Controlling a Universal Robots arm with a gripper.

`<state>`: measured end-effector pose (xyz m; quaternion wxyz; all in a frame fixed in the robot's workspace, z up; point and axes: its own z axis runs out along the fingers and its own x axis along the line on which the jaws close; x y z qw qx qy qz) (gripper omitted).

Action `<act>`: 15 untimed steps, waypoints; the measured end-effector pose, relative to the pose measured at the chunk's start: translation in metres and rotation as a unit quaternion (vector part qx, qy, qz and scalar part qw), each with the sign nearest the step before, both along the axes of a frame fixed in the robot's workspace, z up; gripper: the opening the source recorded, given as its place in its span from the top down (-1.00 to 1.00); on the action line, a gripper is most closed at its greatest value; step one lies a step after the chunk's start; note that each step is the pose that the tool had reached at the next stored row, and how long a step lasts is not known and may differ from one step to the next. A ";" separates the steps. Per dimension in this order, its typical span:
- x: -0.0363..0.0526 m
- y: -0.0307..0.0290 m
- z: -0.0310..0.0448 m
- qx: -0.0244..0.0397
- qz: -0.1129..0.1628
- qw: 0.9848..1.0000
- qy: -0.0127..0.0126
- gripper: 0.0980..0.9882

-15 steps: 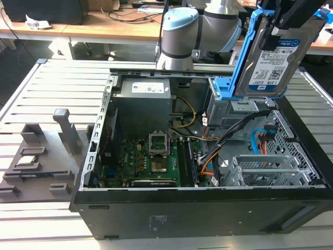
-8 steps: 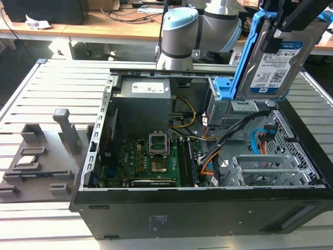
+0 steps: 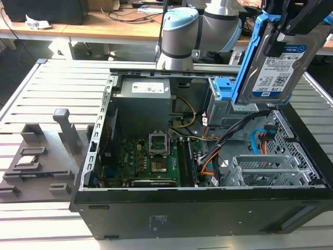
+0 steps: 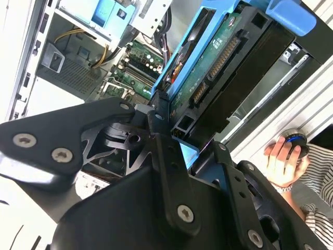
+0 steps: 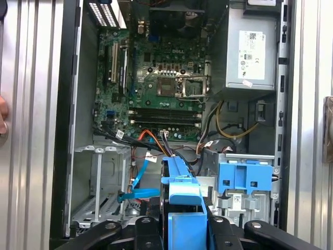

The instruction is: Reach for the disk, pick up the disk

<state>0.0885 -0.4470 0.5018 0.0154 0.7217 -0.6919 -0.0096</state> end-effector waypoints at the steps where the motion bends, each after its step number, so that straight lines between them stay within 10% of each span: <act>1: 0.0000 -0.0011 0.0000 0.000 0.000 1.000 0.000 0.39; 15: 0.0000 -0.0185 0.0000 0.000 0.000 1.000 0.000 0.39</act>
